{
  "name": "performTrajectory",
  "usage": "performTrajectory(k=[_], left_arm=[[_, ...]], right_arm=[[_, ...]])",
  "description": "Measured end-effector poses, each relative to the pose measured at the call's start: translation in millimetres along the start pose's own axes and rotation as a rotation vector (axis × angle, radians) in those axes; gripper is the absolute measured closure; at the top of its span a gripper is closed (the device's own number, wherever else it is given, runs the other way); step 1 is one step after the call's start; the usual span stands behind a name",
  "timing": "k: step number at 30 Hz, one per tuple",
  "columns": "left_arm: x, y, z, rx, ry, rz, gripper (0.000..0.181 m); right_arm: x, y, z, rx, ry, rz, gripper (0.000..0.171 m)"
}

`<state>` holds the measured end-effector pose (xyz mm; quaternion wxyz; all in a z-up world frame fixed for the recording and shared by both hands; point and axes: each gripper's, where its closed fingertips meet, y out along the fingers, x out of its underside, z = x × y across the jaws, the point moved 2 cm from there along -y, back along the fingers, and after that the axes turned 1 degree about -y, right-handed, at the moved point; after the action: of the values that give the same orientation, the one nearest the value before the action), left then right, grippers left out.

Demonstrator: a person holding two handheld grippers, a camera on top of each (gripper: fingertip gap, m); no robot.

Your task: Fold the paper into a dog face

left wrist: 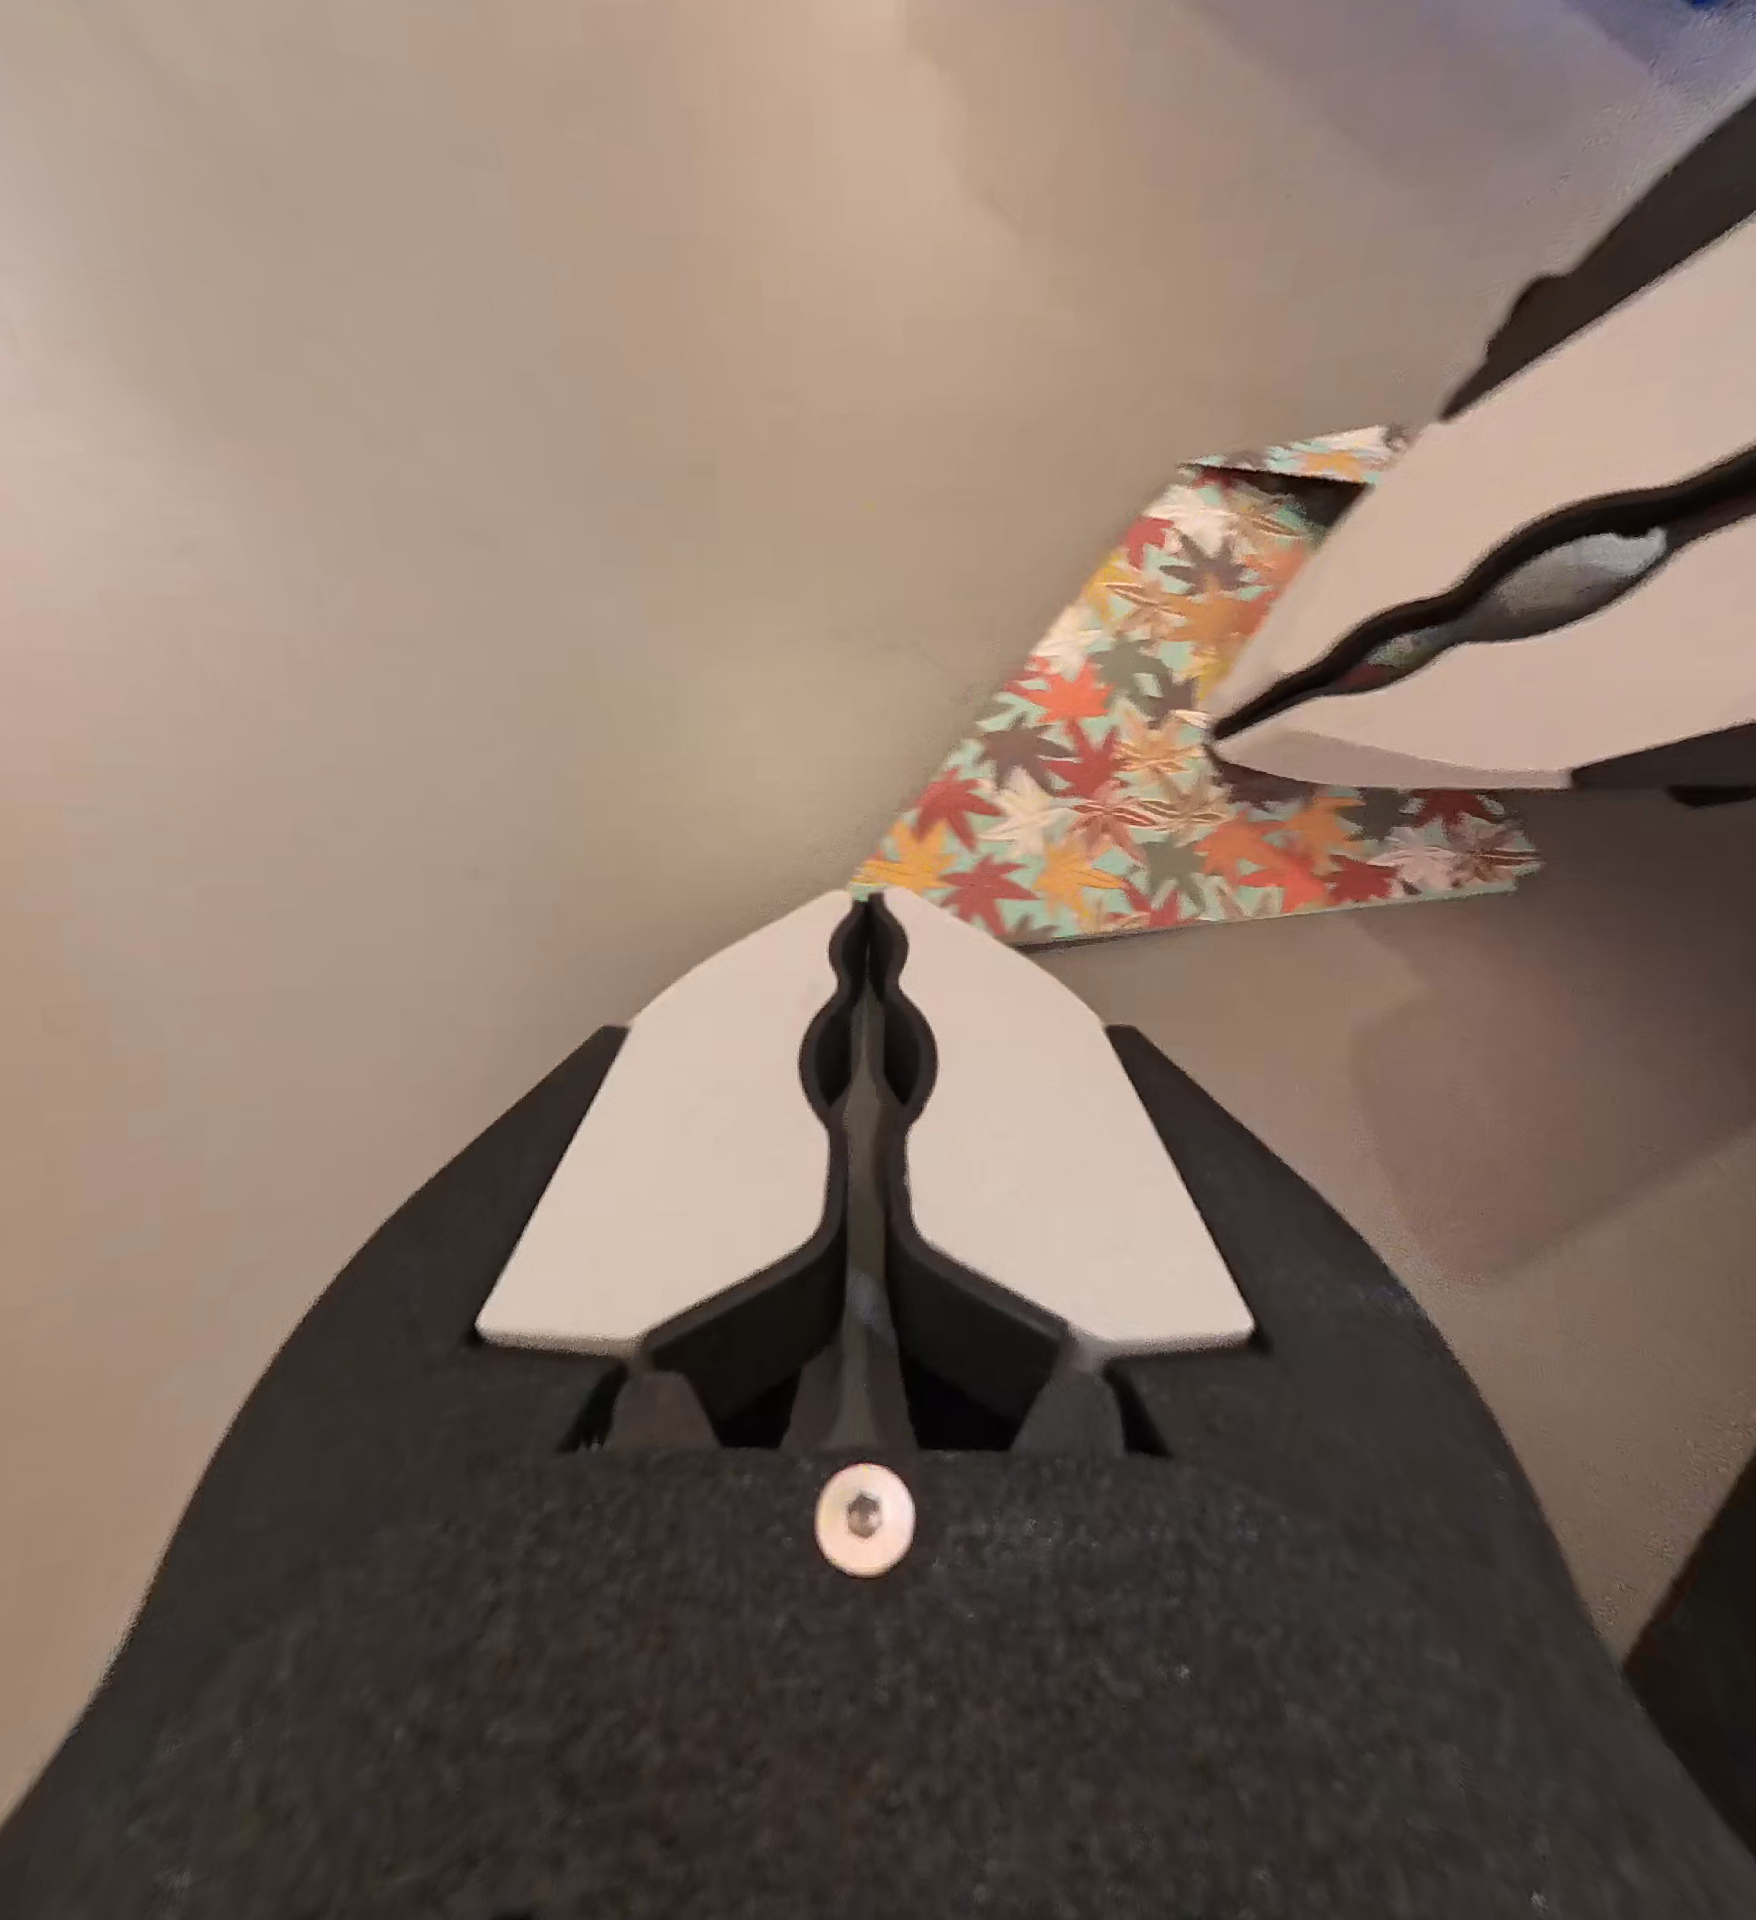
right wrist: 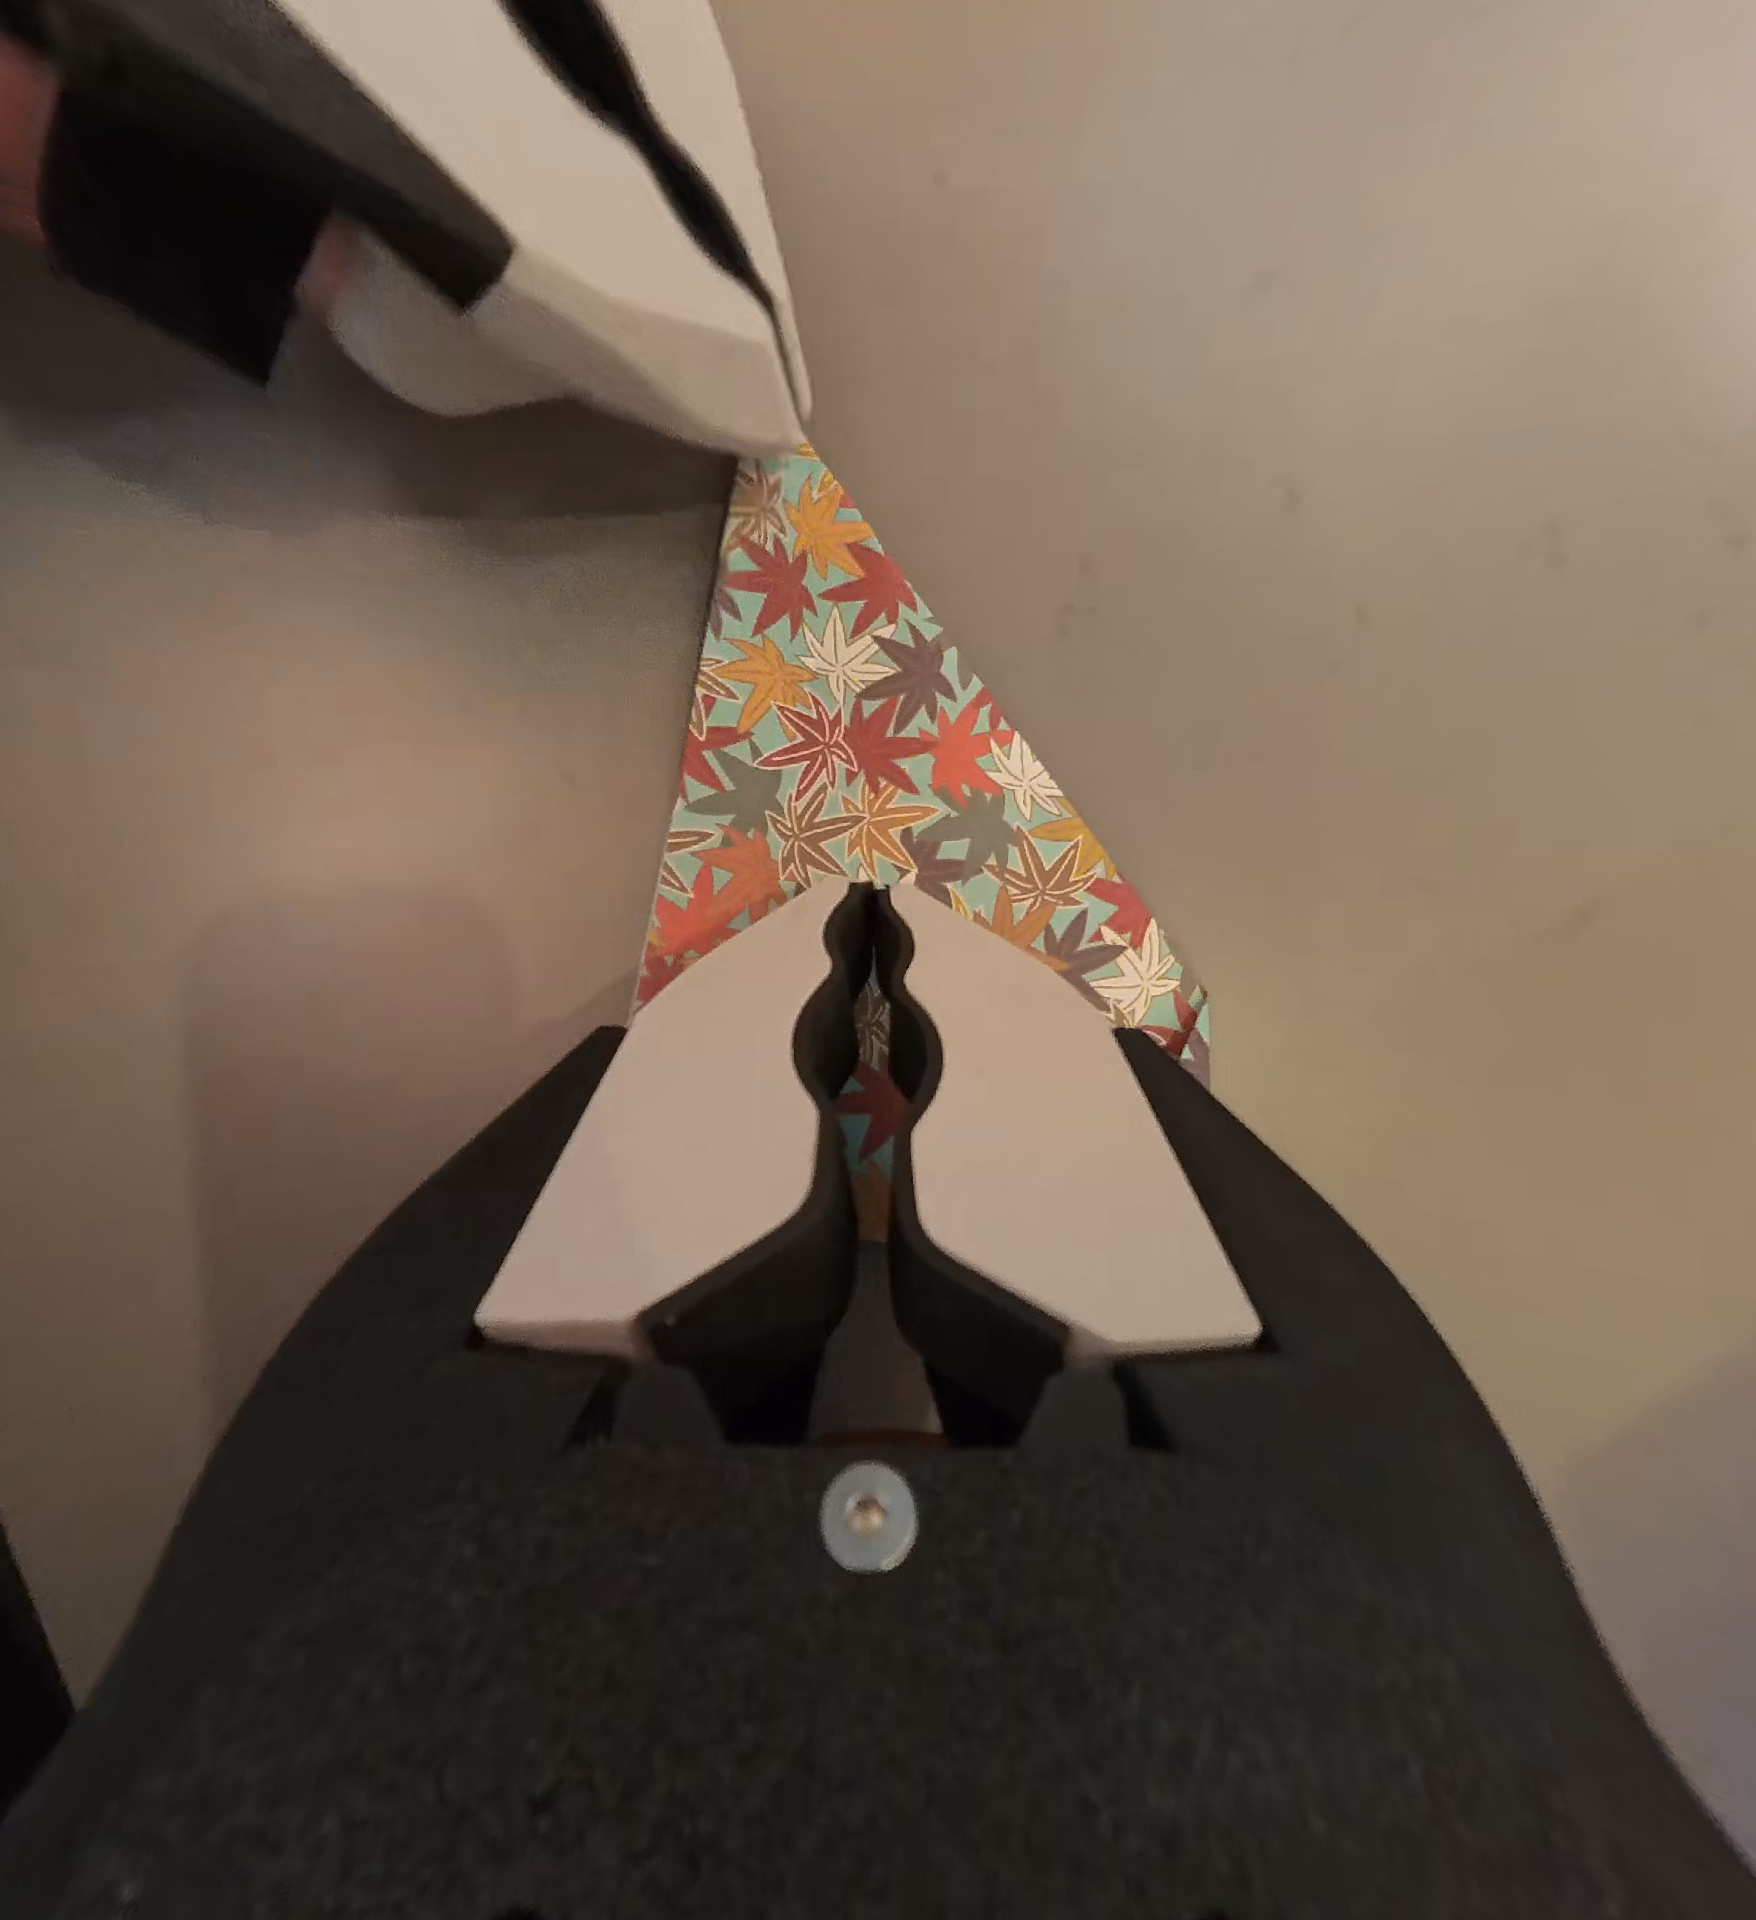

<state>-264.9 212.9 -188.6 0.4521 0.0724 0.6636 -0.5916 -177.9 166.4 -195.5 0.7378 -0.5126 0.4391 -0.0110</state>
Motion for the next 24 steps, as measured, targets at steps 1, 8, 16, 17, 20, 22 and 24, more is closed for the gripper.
performTrajectory(k=[1,8,16,17,20,22,24], left_arm=[[0,0,-4,0.004,-0.009,-0.003,0.181],[2,6,-2,-0.006,0.040,-0.045,0.181],[2,6,-3,0.027,0.009,-0.035,0.181],[1,6,-3,0.030,0.004,-0.032,0.181],[1,7,-3,0.036,0.001,-0.030,0.181],[1,7,-3,0.039,0.000,-0.031,0.181],[1,7,-3,0.043,-0.001,-0.032,0.181]], right_arm=[[0,0,0,-0.004,-0.001,-0.004,0.171],[-36,1,-2,-0.033,-0.019,0.075,0.168],[-34,27,-2,-0.051,-0.075,0.030,0.160],[-34,27,-2,-0.050,-0.081,0.031,0.160],[-36,24,-2,-0.031,-0.125,0.014,0.154],[-40,23,-5,-0.062,-0.123,0.030,0.152],[-37,27,-6,-0.075,-0.115,0.007,0.152]])
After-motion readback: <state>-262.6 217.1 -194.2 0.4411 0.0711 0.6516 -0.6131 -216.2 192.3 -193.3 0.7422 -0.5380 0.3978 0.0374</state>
